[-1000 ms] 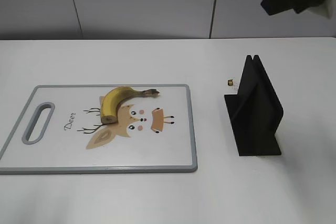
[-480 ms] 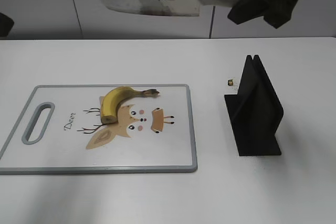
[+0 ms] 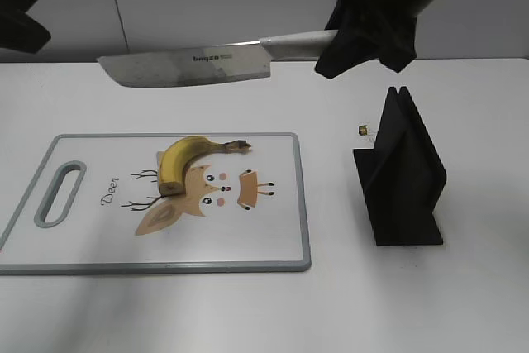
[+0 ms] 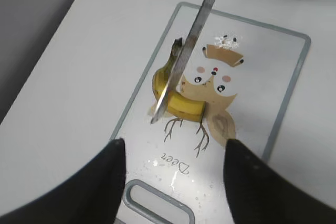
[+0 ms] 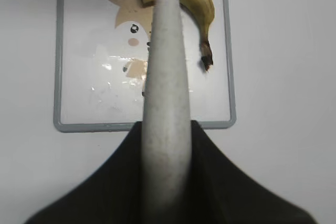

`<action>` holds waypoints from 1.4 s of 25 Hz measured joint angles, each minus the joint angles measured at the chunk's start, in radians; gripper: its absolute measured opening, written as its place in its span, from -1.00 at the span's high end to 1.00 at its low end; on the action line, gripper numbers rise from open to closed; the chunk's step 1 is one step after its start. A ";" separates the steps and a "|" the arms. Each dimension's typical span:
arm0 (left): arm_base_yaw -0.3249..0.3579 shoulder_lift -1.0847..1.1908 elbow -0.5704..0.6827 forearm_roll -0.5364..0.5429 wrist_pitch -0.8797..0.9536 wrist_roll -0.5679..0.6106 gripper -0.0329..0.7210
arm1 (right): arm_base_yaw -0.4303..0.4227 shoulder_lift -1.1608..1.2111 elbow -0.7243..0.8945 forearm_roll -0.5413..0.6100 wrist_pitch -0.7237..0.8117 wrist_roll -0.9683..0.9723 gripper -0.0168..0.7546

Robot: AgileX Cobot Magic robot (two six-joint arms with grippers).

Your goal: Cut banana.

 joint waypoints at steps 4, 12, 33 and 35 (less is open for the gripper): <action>-0.024 0.066 -0.016 0.038 0.012 0.002 -0.61 | 0.000 0.026 -0.008 0.042 0.016 -0.058 0.54; -0.071 0.170 -0.018 0.066 -0.007 0.002 -0.61 | 0.002 0.077 -0.011 0.100 0.032 -0.124 0.54; -0.072 0.236 -0.018 0.098 -0.034 -0.001 0.76 | 0.012 0.123 -0.021 0.191 0.024 -0.162 0.54; -0.074 0.236 -0.018 0.104 -0.017 0.007 0.88 | 0.012 0.123 -0.022 0.192 0.021 -0.170 0.54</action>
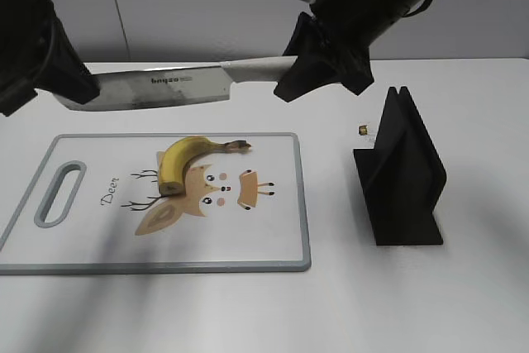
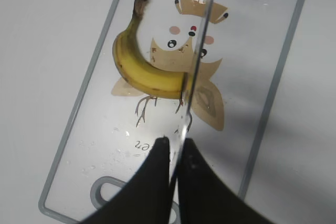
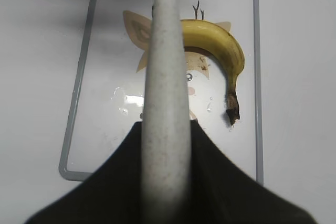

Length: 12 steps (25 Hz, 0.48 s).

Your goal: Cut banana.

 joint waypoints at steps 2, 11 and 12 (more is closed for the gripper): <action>0.000 0.000 0.000 0.002 0.003 0.005 0.91 | 0.000 0.000 0.000 0.003 0.001 -0.002 0.54; 0.000 0.051 0.000 0.013 -0.008 0.011 0.91 | 0.001 0.046 0.000 -0.008 0.005 0.065 0.54; 0.000 0.061 0.000 0.015 -0.009 0.012 0.91 | 0.001 0.054 0.000 -0.011 0.005 0.069 0.54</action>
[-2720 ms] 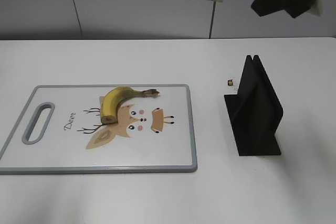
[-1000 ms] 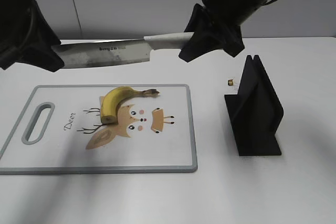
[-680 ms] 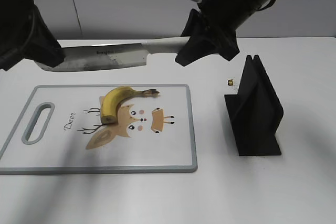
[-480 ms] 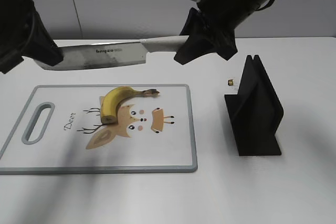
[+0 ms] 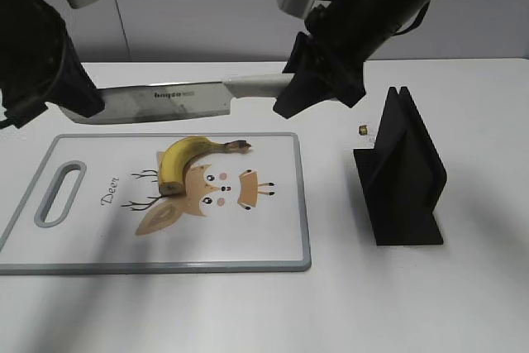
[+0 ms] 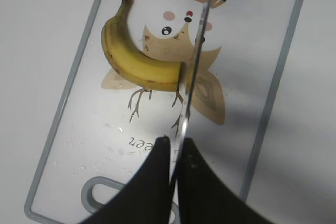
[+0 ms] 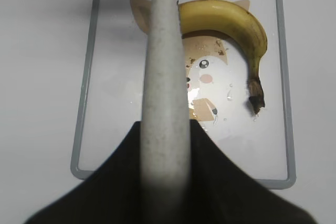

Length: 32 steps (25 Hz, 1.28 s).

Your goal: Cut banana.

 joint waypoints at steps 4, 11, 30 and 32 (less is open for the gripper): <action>-0.002 0.042 -0.001 0.011 -0.024 -0.001 0.91 | 0.016 0.017 0.000 -0.058 -0.049 0.012 0.53; -0.005 0.085 -0.001 0.047 -0.060 -0.002 0.91 | 0.054 0.064 -0.004 -0.127 -0.103 0.050 0.53; -0.007 0.123 0.149 0.034 -0.275 -0.006 0.91 | 0.068 0.163 -0.006 -0.173 -0.187 0.067 0.53; -0.007 0.132 0.149 0.026 -0.279 -0.006 0.91 | 0.068 0.165 -0.006 -0.177 -0.191 0.067 0.53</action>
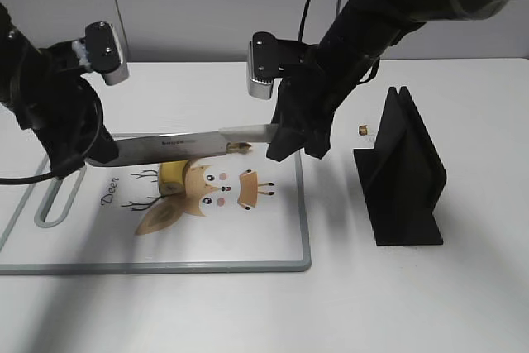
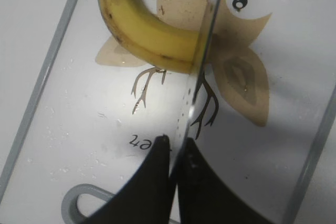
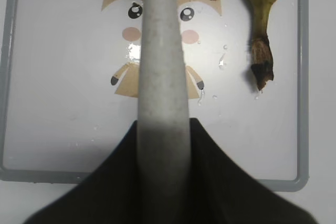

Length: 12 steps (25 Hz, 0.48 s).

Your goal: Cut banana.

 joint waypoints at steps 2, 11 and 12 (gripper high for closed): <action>0.000 0.005 0.000 -0.002 -0.002 0.000 0.91 | 0.000 0.002 0.000 -0.003 -0.003 -0.001 0.53; 0.000 0.040 0.000 -0.018 -0.015 0.000 0.91 | 0.000 0.012 0.000 -0.015 -0.019 -0.002 0.53; 0.000 0.045 0.000 -0.018 -0.020 0.000 0.91 | 0.000 0.014 0.000 -0.015 -0.024 -0.002 0.53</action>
